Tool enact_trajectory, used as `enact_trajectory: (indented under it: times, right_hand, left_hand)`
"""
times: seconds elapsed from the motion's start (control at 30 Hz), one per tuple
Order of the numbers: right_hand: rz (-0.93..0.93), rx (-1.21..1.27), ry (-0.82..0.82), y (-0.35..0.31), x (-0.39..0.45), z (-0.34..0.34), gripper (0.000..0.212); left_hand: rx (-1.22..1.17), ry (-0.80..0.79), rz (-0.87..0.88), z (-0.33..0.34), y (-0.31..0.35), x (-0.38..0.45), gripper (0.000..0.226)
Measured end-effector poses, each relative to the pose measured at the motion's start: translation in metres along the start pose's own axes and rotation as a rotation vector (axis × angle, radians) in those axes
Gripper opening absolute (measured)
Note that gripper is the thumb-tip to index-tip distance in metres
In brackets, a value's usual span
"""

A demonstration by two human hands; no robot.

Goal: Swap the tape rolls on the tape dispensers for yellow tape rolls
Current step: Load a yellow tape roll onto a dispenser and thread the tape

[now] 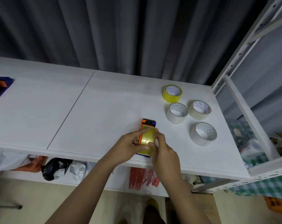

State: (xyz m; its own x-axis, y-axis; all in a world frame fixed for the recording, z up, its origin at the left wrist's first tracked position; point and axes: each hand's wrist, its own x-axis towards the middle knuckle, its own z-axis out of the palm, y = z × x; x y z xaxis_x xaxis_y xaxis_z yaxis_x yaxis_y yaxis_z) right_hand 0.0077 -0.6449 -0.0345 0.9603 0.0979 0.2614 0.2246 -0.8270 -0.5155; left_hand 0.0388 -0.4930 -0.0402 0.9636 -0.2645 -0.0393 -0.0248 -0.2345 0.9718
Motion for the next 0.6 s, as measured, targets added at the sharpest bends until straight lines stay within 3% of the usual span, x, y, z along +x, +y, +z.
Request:
enact_trajectory:
  times: [0.3, 0.6]
  right_hand:
    - [0.064, 0.048, -0.019, -0.005, -0.004, 0.001, 0.037]
    - [0.074, -0.235, 0.059, -0.013, 0.001, -0.005, 0.049]
  left_hand:
    - [-0.003, -0.022, 0.006, -0.001, -0.002, -0.001, 0.059]
    - [0.013, -0.011, -0.005, 0.000, -0.003, 0.001, 0.059]
